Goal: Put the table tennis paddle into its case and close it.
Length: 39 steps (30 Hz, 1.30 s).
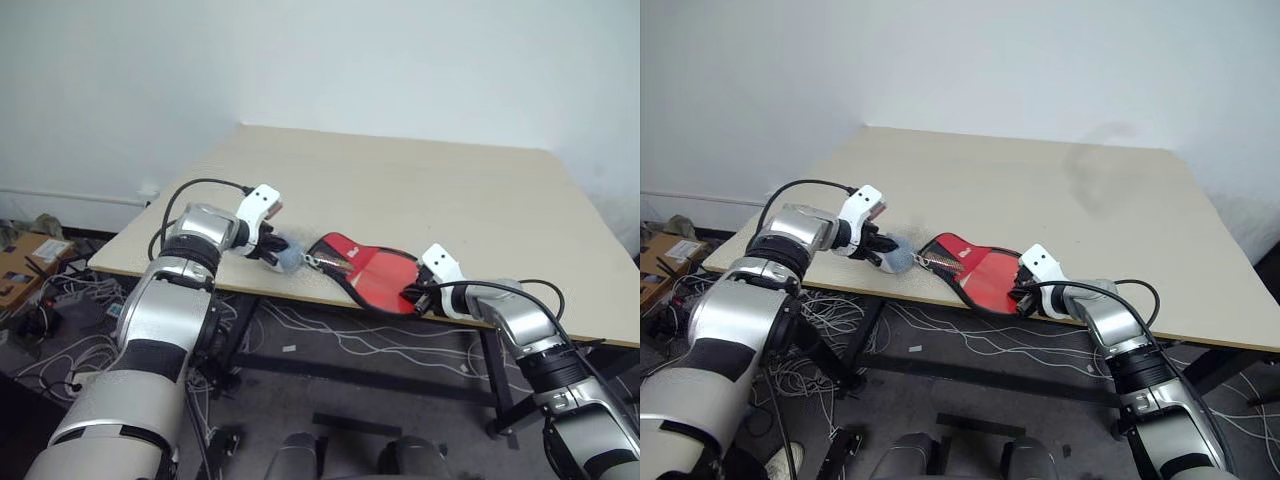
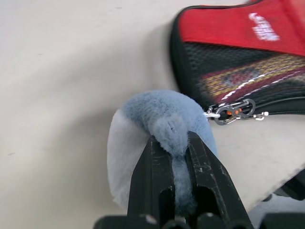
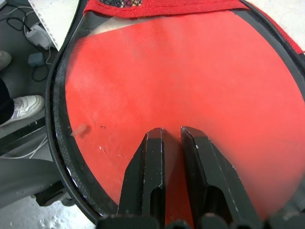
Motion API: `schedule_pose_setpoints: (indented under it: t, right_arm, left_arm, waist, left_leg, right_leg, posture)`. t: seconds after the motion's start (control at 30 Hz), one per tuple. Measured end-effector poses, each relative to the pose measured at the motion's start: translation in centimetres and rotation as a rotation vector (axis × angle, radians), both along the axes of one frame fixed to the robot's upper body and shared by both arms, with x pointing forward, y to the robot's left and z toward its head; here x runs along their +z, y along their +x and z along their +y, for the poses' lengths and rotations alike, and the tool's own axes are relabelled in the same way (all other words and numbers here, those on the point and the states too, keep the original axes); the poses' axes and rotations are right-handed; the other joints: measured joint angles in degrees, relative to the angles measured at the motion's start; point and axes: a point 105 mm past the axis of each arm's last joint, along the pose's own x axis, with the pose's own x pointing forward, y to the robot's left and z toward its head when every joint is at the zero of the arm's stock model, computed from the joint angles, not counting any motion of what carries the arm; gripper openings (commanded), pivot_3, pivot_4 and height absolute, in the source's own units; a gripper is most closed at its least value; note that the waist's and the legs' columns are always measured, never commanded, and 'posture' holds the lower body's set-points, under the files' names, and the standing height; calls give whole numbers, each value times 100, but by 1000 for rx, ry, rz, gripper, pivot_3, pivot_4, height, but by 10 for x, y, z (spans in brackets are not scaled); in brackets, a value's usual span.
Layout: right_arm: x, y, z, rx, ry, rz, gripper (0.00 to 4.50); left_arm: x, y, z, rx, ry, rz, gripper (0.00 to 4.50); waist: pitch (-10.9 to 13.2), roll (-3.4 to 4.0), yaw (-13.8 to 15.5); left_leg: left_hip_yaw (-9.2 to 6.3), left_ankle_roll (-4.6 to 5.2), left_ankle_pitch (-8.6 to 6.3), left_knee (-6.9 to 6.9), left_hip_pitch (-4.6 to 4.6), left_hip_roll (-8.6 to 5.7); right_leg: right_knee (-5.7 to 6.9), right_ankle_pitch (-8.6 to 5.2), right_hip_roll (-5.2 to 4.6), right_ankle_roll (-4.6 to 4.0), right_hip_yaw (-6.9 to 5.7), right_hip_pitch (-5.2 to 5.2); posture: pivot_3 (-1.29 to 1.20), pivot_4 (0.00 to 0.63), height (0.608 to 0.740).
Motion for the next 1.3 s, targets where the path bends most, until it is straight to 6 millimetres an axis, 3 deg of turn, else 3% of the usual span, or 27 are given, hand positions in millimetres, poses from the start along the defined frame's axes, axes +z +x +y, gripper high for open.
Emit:
schedule_pose_setpoints:
  t: [0.4, 0.5, 0.83, 0.93, 1.23, 1.3]
  right_arm:
    - [3, -1, 7, 18, 15, -14, 620]
    - [3, -1, 10, 30, 15, -19, 620]
    - [5, -4, 14, 44, 18, -27, 620]
    - [5, -4, 14, 45, 18, -28, 620]
    - [5, -4, 14, 48, 19, -34, 620]
    - [6, -3, 14, 49, 20, -38, 620]
  left_arm:
    - [2, 8, 21, 101, 65, -82, 12]
    - [3, 13, 27, 173, 77, -128, 12]
    - [3, 20, 24, 229, 83, -194, 12]
    - [4, 22, 23, 232, 85, -206, 818]
    - [19, 24, 34, 255, 70, -237, 3912]
    - [21, 22, 41, 255, 72, -232, 3912]
  waist:
    - [4, -14, -10]
    - [4, -21, -8]
    - [4, -32, 1]
    - [5, -33, 2]
    - [4, -37, 1]
    - [4, -37, 1]
  left_leg:
    - [-4, -1, 39, 3, -2, 6]
    - [-3, -5, 64, 7, -2, 6]
    - [0, -6, 67, 19, -3, 6]
    - [3, -6, 67, 20, -3, 7]
    - [14, -6, 66, 21, -1, 6]
    - [15, -7, 66, 23, 0, 6]
  right_leg:
    - [2, 17, 0, -3, -2, -42]
    - [1, 80, -2, -1, -2, -61]
    - [1, 89, 0, -9, -1, -94]
    - [1, 89, -3, -9, -1, -97]
    - [0, 89, -14, -9, -3, -99]
    - [0, 89, -15, -9, -3, -101]
  posture:
    - [0, 0, 688]
    - [0, 0, 688]
    - [0, 0, 688]
    - [0, 0, 688]
    - [0, 0, 688]
    - [0, 0, 688]
